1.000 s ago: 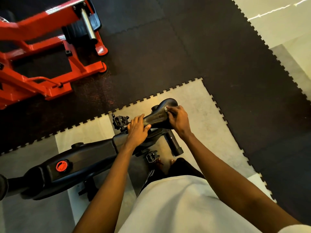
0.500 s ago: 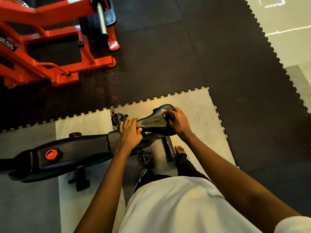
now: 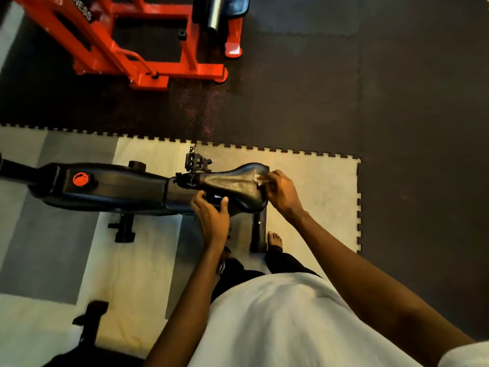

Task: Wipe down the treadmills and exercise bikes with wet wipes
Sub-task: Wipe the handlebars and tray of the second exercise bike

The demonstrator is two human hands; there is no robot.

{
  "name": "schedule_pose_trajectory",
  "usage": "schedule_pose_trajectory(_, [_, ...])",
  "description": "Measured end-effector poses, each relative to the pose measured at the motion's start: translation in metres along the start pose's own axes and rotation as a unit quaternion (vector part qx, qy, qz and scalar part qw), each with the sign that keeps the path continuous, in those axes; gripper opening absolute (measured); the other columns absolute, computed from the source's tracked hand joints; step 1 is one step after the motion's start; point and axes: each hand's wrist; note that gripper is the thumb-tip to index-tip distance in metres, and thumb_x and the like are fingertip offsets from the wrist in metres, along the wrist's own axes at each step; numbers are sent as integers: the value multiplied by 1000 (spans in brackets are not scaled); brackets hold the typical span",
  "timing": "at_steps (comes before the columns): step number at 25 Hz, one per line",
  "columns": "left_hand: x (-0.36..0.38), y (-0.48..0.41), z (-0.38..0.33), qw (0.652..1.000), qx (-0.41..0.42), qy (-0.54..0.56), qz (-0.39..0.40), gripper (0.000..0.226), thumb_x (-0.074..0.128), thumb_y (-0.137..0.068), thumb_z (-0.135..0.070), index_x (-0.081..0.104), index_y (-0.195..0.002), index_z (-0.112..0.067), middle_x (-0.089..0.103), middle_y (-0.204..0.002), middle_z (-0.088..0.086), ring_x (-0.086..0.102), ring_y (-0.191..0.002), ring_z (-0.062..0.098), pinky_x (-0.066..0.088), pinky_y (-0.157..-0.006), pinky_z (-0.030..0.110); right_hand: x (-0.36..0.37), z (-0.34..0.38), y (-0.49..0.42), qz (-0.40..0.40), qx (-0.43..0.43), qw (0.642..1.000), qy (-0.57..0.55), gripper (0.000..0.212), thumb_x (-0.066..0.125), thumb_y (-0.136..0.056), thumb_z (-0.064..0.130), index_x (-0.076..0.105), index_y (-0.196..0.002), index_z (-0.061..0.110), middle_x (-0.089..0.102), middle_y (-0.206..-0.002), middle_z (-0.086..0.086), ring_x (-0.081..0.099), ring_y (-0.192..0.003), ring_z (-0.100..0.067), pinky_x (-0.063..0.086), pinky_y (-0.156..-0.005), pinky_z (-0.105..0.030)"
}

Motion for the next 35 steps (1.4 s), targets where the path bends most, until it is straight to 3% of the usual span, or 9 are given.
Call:
schedule_pose_trajectory(2, [11,11,-7,993,-81,68,56,81,72,-92,-30,23,-152,-7,41,-149,20,54,-127,35,51,-98,40,-1,4,-11,-13,0,1000,-12,17,60,-99,18,67,-113,12,62,-113,-4,58,-99,-14,54,-86,-24])
schedule_pose_trajectory(5, [21,12,-23,982,-103,94,125,92,69,-95,-24,5,-159,-6,44,-151,22,59,-126,33,47,-95,31,5,1,-21,-16,24,1000,-4,19,60,-99,17,68,-115,11,61,-113,-5,59,-98,-18,57,-86,-33])
schedule_pose_trajectory(11, [31,17,-30,982,-119,35,141,109,72,-93,-28,-13,-159,-11,27,-160,24,43,-138,42,39,-111,50,4,-6,10,78,-94,990,73,28,65,-96,18,67,-124,17,59,-118,-3,60,-96,-14,55,-82,-23])
schedule_pose_trajectory(17, [34,17,-25,980,-129,48,144,112,72,-92,-30,-16,-159,-20,34,-158,21,45,-137,41,41,-111,57,-9,0,-34,-19,38,999,17,16,61,-96,9,70,-110,12,60,-104,2,59,-92,-13,58,-82,-35])
schedule_pose_trajectory(21, [36,16,-29,979,-144,46,138,111,72,-92,-29,-16,-159,-20,23,-163,20,39,-141,41,38,-113,55,-17,-1,-55,27,35,998,41,17,63,-96,8,70,-111,11,61,-106,2,57,-94,-14,55,-80,-25])
schedule_pose_trajectory(25, [44,7,-43,976,-185,39,103,108,71,-93,-34,-10,-160,-9,7,-167,18,30,-146,41,34,-113,49,-11,3,-65,109,-65,989,73,21,67,-93,14,71,-114,11,66,-111,-6,61,-98,-19,53,-84,-27])
schedule_pose_trajectory(29, [58,9,-59,972,-228,46,41,102,65,-96,-40,-9,-160,-8,17,-165,20,33,-145,41,34,-112,49,-16,8,-83,217,-180,956,86,21,63,-96,17,72,-114,12,68,-110,-7,61,-98,-18,44,-84,-16])
schedule_pose_trajectory(32, [74,15,-71,964,-250,71,-57,97,68,-95,-33,1,-162,-10,6,-168,14,33,-145,40,37,-113,50,-35,-4,-112,268,-190,941,82,20,64,-95,15,73,-113,13,69,-108,-7,59,-97,-16,37,-81,-8])
schedule_pose_trajectory(35, [86,22,-87,951,-259,122,-117,87,67,-96,-22,11,-162,-17,21,-165,11,37,-145,34,37,-113,46,-45,-16,-132,323,-188,923,96,26,63,-92,4,74,-114,13,68,-112,-6,59,-102,-15,39,-82,-7])
Point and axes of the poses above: each hand's wrist, its own y-axis away from the middle knuckle, its own x-axis out of the palm, z = x × y
